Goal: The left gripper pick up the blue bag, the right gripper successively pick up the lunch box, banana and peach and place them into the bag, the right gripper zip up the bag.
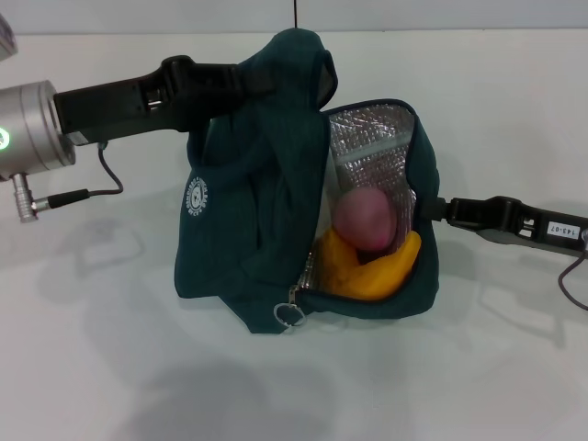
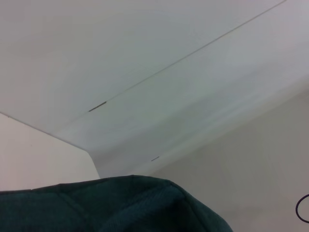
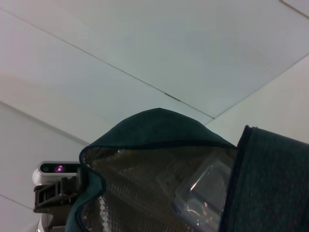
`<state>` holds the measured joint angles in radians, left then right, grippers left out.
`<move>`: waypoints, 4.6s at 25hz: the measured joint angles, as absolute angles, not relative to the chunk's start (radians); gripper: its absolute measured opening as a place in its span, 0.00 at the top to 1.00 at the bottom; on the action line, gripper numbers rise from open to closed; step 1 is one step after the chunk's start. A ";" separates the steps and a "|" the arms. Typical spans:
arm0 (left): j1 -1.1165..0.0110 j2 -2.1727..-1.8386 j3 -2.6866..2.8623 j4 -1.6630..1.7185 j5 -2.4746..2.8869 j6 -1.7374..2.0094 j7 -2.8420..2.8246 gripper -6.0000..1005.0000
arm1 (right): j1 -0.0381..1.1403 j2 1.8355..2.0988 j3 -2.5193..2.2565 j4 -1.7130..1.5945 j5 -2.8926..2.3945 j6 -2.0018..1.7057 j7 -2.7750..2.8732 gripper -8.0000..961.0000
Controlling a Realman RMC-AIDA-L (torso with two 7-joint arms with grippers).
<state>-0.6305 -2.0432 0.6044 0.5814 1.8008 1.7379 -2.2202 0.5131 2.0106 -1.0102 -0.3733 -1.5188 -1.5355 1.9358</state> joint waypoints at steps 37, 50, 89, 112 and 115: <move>-0.661 -2.067 0.647 0.516 1.818 1.702 -2.222 0.95 | 0.475 1.977 -0.866 -0.538 -1.437 -1.694 1.842 0.98; -0.642 -2.080 0.698 0.503 1.844 1.626 -2.211 0.95 | 0.541 1.954 -0.892 -0.555 -1.470 -1.672 1.848 0.98; -0.608 -2.074 0.707 0.499 1.850 1.652 -2.204 0.95 | 0.353 2.001 -0.752 -0.577 -1.464 -1.857 1.543 0.57; -0.603 -2.078 0.721 0.488 1.852 1.661 -2.198 0.95 | 0.228 2.006 -0.744 -0.153 -1.761 -1.850 0.635 0.08; -0.603 -2.079 0.721 0.488 1.852 1.665 -2.198 0.95 | 0.240 2.008 -0.769 -0.140 -1.762 -1.804 0.636 0.08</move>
<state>-0.6028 -2.0791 0.7210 0.4877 1.8516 1.6653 -2.1982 0.2404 2.0078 -0.7690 -0.1405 -1.7620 -1.8045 0.6356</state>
